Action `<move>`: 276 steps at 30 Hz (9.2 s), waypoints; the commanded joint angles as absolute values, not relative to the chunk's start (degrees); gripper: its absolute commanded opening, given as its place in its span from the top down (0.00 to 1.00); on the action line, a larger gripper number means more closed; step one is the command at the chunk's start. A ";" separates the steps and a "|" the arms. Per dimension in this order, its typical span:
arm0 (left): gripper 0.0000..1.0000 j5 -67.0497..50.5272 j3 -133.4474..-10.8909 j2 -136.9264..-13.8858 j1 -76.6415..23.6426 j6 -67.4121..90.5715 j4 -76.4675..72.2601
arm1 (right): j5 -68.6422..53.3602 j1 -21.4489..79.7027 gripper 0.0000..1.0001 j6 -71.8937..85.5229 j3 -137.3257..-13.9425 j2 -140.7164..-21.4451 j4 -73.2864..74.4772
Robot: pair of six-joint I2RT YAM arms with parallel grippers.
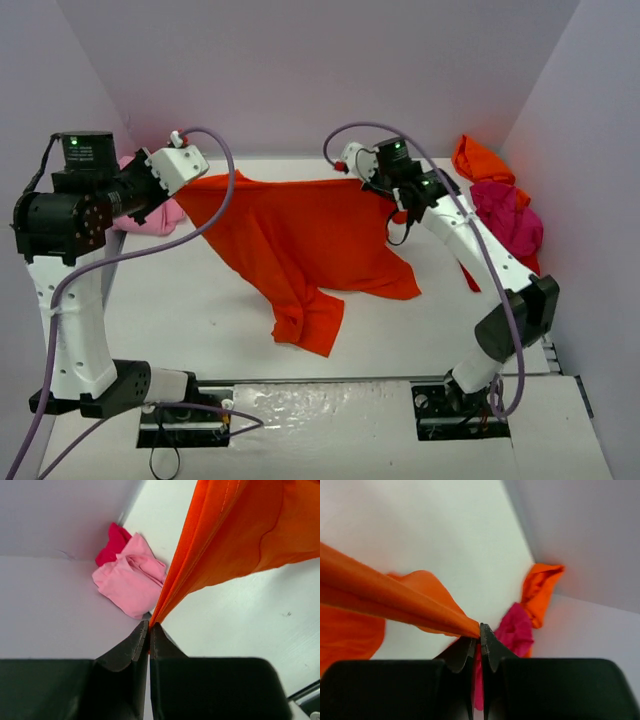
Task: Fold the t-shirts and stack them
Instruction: Flatten out the tshirt, then fold the flattened tshirt in 1/3 of the way
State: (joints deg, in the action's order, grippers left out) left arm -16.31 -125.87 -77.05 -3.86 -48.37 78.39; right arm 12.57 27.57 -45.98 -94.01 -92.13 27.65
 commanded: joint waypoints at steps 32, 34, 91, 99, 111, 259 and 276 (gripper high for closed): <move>1.00 4.07 -97.91 -73.76 -3.95 -51.77 78.84 | -2.27 29.70 0.34 -38.31 -98.49 -118.82 30.77; 1.00 4.22 -97.90 -73.35 -3.94 -51.75 78.84 | -1.80 29.63 0.34 -37.81 -98.25 -118.68 30.89; 1.00 6.63 -95.50 -73.04 -5.80 -48.87 77.52 | -19.34 25.66 0.66 -50.33 -109.41 -128.59 45.79; 1.00 7.29 -94.97 -72.95 -5.98 -48.87 77.34 | -18.33 25.66 0.79 -49.22 -111.80 -128.92 45.84; 1.00 8.92 -93.89 -72.86 -5.98 -49.39 75.65 | -17.37 26.76 1.00 -48.78 -113.62 -129.31 45.66; 1.00 25.07 -116.78 -110.96 -19.16 -58.29 46.71 | 8.31 11.12 1.00 -49.57 -110.83 -126.19 3.56; 0.54 12.85 -103.75 -105.02 -22.96 -50.95 77.61 | 2.99 12.14 0.20 -57.04 -100.89 -118.77 32.01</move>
